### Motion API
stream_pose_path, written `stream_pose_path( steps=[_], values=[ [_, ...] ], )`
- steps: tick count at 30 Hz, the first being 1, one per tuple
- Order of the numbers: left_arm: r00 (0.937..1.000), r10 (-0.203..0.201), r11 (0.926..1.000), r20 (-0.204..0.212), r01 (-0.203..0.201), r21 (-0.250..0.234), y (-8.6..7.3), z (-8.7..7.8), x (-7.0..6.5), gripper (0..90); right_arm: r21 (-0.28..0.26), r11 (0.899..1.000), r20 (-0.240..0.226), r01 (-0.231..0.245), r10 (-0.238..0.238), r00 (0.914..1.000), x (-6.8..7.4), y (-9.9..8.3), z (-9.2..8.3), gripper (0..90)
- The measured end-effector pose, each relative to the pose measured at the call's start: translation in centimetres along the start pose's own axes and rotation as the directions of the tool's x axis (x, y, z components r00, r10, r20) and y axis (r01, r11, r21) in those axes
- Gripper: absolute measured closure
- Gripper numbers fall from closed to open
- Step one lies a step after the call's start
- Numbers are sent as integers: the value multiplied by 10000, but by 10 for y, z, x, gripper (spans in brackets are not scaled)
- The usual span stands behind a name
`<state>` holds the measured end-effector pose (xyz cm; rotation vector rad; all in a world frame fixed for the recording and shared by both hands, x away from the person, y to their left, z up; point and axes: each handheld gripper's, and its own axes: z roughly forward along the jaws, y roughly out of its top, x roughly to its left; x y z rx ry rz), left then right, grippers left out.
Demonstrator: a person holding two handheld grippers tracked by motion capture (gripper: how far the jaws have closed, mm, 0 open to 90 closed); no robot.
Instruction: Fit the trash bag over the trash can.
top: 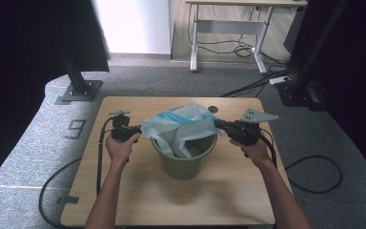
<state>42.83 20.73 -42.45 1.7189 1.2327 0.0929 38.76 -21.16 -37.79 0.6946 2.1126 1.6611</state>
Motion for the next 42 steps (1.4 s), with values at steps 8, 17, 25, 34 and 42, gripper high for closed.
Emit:
stream_pose_path(
  steps=[8,17,25,34,42],
  values=[
    [10000,-9,10000,-50,9,-32,0,-5,-1,894,-298,9995,-1041,-42,11,9946,40,-21,-25,889],
    [10000,-74,9999,-59,73,-76,-3,-8,0,894,-314,9990,-2031,331,-388,9784,82,-57,-42,889],
    [10000,-62,10000,-14,62,-18,-7,-6,0,894,232,9997,-2349,103,-46,9720,86,-89,-31,889],
    [10000,-36,10000,-12,36,27,-8,-7,2,894,867,9962,-2381,31,177,9711,82,-107,-17,889],
    [10000,-4,9999,-36,4,106,-9,-7,3,893,1295,9913,-2312,-218,516,9715,75,-121,-10,889]
  ],
)
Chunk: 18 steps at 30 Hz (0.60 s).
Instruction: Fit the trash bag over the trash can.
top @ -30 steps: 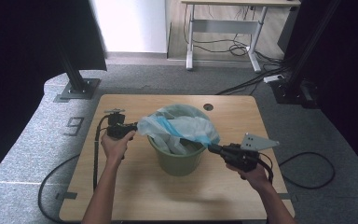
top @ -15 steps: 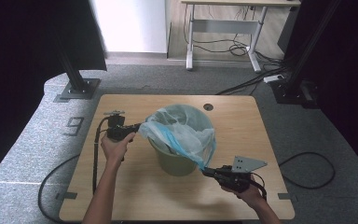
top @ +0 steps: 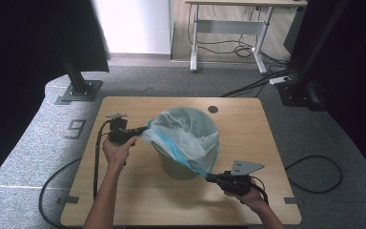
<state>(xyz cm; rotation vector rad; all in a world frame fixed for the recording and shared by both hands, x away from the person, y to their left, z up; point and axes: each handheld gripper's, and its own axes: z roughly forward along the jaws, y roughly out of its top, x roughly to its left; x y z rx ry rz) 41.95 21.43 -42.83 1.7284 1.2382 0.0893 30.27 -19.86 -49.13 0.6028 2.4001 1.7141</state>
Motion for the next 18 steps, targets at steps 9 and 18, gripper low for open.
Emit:
stream_pose_path(
  steps=[9,18],
  values=[
    [9999,13,9999,165,-15,127,-7,2,2,892,911,9951,160,-379,366,9992,-6,-12,9,889],
    [9996,146,9993,232,-153,340,-15,2,2,891,1732,9840,468,-426,350,9983,-11,-17,19,889]
  ],
)
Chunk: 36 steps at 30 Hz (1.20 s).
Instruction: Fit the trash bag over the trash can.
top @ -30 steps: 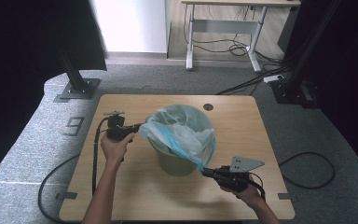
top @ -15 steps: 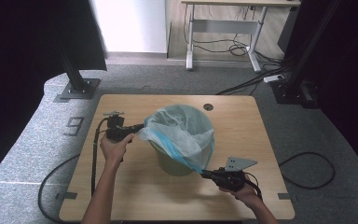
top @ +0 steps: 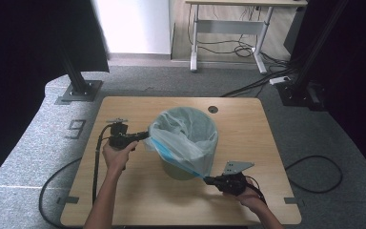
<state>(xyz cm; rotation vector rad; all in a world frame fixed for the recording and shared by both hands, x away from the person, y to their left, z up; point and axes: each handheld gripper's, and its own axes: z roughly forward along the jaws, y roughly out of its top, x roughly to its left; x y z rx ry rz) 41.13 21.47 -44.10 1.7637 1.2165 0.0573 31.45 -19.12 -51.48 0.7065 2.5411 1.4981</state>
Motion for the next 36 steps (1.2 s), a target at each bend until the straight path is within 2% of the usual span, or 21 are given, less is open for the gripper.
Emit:
stream_pose_path(
  steps=[2,4,8,14,18,20,21,22,24,27,29,31,34,36],
  values=[
    [9998,1,9999,-181,2,141,-2,3,2,892,500,9987,434,63,-85,9990,-4,-2,3,889],
    [9997,-124,9997,-217,129,228,-4,6,6,893,763,9969,707,-187,133,9974,-10,-6,6,889],
    [9994,-249,9990,-242,258,365,-7,13,10,893,624,9955,962,-717,655,9932,-22,-12,4,889],
    [9993,-258,9977,-271,275,623,-13,23,12,892,857,9920,1382,-923,799,9872,-30,-20,4,889],
    [9989,-338,9970,-338,361,684,-18,25,15,891,833,9911,1598,-1042,900,9830,-33,-26,-3,885],
    [9988,-315,9971,-362,339,677,-18,25,14,891,656,9919,1701,-1088,963,9807,-35,-26,-8,768],
    [9990,-287,9973,-343,309,665,-18,24,14,891,397,9930,1906,-1114,1019,9764,-34,-25,-12,696],
    [9991,-271,9975,-338,292,637,-18,24,14,890,17,9937,1990,-1117,1091,9739,-32,-23,-18,619],
    [9991,-236,9979,-338,256,588,-19,23,14,889,-839,9913,1923,-1012,1158,9745,-26,-16,-30,512],
    [9991,-267,9981,-329,285,553,-19,22,14,888,-1793,9810,1803,-739,1066,9778,-15,1,-47,412],
    [9991,-304,9981,-290,320,535,-20,22,14,888,-2124,9750,1666,-658,1025,9807,-10,11,-50,363],
    [9992,-320,9980,-251,333,532,-21,22,14,888,-2256,9735,1659,-371,759,9832,-3,23,-47,327],
    [9993,-327,9979,-191,337,553,-22,23,13,888,-2237,9746,1939,-60,505,9797,3,36,-36,342],
    [9993,-319,9980,-168,328,539,-22,23,14,888,-2301,9732,2226,5,522,9735,5,41,-30,470]
  ],
)
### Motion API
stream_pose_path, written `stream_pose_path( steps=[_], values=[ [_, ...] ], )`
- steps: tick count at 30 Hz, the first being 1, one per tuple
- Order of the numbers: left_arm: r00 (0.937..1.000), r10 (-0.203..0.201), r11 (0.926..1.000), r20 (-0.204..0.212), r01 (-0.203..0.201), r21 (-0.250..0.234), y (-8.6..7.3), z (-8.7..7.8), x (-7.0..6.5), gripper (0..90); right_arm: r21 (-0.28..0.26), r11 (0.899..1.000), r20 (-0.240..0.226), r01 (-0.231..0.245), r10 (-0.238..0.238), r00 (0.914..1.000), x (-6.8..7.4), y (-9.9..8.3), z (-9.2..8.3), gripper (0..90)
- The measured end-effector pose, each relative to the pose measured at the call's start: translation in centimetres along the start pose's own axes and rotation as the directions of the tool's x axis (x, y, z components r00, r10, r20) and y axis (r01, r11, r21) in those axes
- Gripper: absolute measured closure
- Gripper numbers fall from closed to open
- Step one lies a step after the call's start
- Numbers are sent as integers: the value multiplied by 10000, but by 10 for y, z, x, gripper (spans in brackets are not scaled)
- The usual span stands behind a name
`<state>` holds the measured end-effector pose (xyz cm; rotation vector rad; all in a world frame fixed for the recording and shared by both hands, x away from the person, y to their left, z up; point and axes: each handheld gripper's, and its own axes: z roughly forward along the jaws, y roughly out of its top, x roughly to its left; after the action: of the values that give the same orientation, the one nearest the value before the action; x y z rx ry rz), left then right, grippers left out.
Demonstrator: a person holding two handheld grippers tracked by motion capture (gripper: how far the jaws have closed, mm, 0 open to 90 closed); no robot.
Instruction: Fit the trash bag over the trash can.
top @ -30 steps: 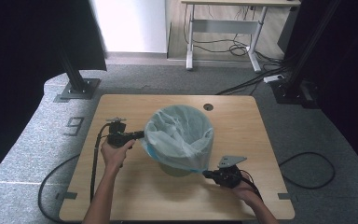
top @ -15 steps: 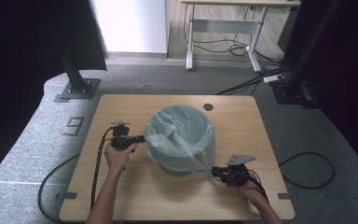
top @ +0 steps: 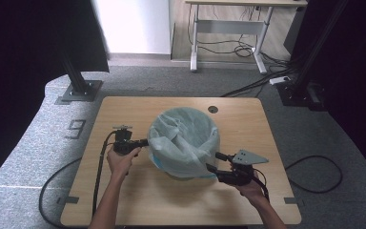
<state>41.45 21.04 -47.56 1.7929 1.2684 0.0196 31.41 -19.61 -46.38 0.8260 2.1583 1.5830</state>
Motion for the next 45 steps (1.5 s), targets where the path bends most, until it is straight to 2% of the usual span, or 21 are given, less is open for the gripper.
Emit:
stream_pose_path(
  steps=[2,3,4,6,7,8,13,16,18,21,23,27,30,33,36,41,45],
  values=[
    [10000,24,10000,-10,-24,-40,0,-1,0,888,110,9999,428,80,-85,9990,2,2,5,696],
    [10000,56,9999,-6,-56,-102,-1,-2,1,889,262,9997,521,12,-25,9986,2,2,7,812],
    [10000,90,9999,-20,-91,-145,-1,-3,1,891,519,9986,522,-112,85,9986,1,1,9,889],
    [10000,92,9997,-37,-92,-234,-4,-2,1,894,920,9954,468,-277,235,9986,-3,-4,14,890],
    [9999,127,9997,-71,-128,-213,-6,-2,1,895,1162,9932,520,-111,51,9986,-5,-10,18,891],
    [9998,113,9997,-133,-116,-214,-8,0,2,896,1335,9909,567,-161,86,9984,-8,-15,22,891],
    [9998,-95,10000,-151,95,18,-16,11,8,896,1889,9780,732,-882,755,9945,-22,-45,37,891],
    [9995,-103,9994,-309,113,321,-18,21,9,896,2348,9668,884,-1010,823,9927,-28,-55,43,890],
    [9994,-63,9986,-334,80,514,-20,26,8,890,2340,9643,798,-1237,1078,9910,-32,-59,44,889],
    [9989,36,9981,-470,-8,609,-22,26,7,811,2016,9708,719,-1299,1176,9904,-33,-58,41,831],
    [9975,140,9993,-695,-116,354,-22,21,6,692,1589,9792,638,-1259,1170,9911,-33,-55,35,727],
    [9941,436,9985,-989,-466,-274,-21,-1,3,487,940,9876,820,-1259,1183,9896,-34,-51,23,572],
    [9919,743,9912,-1026,-848,-1020,-20,-23,-2,406,626,9887,1010,-1363,1296,9864,-38,-50,15,501],
    [9919,953,9840,-837,-1066,-1425,-19,-35,-4,386,454,9879,1211,-1480,1416,9825,-43,-51,8,462],
    [9875,1328,9783,-849,-1443,-1488,-18,-39,-7,378,412,9858,1200,-1630,1571,9803,-47,-52,4,444],
    [9863,1570,9732,-513,-1633,-1616,-18,-40,-6,374,351,9845,1234,-1718,1663,9783,-50,-54,-3,378],
    [9839,1762,9656,-304,-1787,-1886,-16,-43,-5,372,390,9814,1405,-1881,1810,9734,-53,-57,-5,341]
  ],
)
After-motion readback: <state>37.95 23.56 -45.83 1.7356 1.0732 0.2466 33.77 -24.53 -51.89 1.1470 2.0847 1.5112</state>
